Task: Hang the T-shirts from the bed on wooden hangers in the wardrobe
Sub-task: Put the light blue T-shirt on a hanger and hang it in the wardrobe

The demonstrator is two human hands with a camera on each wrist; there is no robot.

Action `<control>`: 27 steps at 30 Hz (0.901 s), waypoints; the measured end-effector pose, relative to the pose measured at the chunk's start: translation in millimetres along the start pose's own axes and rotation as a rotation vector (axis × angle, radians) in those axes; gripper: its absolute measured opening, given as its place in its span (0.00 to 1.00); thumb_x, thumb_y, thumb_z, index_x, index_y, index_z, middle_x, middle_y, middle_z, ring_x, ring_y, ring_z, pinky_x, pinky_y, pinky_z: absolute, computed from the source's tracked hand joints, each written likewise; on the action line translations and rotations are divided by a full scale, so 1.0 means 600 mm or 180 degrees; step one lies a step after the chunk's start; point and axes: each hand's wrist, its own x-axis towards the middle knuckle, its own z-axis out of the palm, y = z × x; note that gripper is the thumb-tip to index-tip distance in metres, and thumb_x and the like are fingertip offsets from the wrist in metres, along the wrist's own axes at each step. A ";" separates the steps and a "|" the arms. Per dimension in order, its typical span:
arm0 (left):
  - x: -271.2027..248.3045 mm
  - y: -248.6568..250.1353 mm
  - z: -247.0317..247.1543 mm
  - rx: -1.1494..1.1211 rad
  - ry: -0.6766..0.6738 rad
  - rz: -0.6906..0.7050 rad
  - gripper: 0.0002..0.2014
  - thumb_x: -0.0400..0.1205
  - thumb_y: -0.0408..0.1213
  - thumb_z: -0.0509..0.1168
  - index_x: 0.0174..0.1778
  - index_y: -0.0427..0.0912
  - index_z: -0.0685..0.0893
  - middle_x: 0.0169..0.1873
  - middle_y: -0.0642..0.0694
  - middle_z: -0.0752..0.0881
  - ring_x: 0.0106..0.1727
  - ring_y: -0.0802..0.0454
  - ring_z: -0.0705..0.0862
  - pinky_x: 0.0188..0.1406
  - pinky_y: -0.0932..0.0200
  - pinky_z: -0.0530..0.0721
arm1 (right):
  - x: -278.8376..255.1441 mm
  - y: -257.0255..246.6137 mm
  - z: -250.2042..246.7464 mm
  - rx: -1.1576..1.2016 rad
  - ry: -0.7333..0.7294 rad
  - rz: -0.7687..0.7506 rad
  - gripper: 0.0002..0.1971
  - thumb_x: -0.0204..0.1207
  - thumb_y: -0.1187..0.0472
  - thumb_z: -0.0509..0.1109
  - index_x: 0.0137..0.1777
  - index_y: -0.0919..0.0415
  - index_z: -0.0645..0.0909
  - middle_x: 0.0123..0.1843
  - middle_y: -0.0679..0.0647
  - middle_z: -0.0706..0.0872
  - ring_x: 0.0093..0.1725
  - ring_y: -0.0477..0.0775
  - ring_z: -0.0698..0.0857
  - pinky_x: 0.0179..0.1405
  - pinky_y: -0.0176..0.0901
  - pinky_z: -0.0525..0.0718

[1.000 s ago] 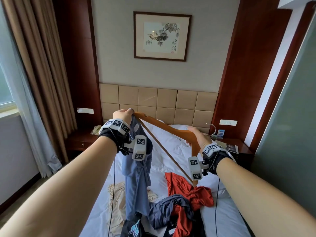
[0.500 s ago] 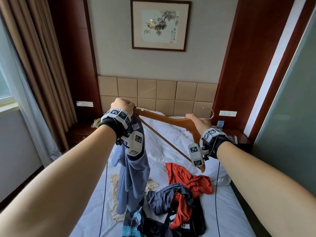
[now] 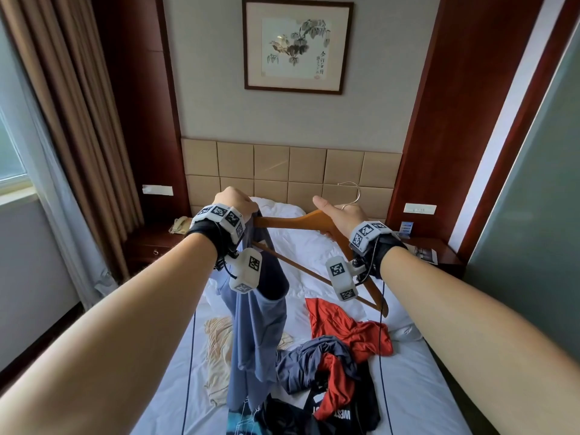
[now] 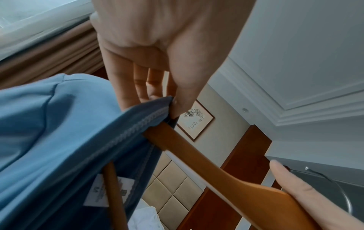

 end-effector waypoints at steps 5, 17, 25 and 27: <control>-0.003 -0.006 0.002 -0.0007 -0.0090 -0.0021 0.05 0.72 0.34 0.70 0.35 0.41 0.92 0.34 0.41 0.92 0.37 0.42 0.92 0.43 0.44 0.92 | 0.006 -0.010 0.019 -0.0368 -0.0430 -0.0136 0.36 0.64 0.25 0.74 0.45 0.62 0.89 0.36 0.55 0.93 0.33 0.49 0.88 0.47 0.46 0.90; -0.029 0.024 0.008 0.0002 -0.0362 0.0305 0.07 0.77 0.33 0.70 0.37 0.33 0.89 0.31 0.41 0.90 0.31 0.45 0.91 0.38 0.51 0.92 | -0.003 -0.021 0.063 -0.0798 -0.0509 -0.0630 0.16 0.66 0.55 0.86 0.51 0.54 0.86 0.41 0.46 0.88 0.41 0.45 0.85 0.37 0.36 0.75; -0.053 0.057 0.018 0.0460 -0.0198 0.0622 0.09 0.76 0.42 0.70 0.33 0.41 0.85 0.31 0.45 0.84 0.34 0.46 0.82 0.29 0.61 0.79 | -0.028 -0.020 0.084 -0.0492 -0.0396 -0.0675 0.22 0.65 0.61 0.85 0.59 0.53 0.86 0.50 0.50 0.91 0.51 0.50 0.89 0.54 0.44 0.84; -0.063 0.063 0.025 0.0430 -0.0212 0.0702 0.08 0.76 0.43 0.71 0.35 0.42 0.87 0.34 0.46 0.86 0.35 0.46 0.83 0.35 0.58 0.84 | -0.040 -0.017 0.082 -0.0459 -0.0420 -0.0676 0.21 0.65 0.62 0.85 0.58 0.57 0.86 0.50 0.52 0.91 0.50 0.51 0.88 0.51 0.41 0.84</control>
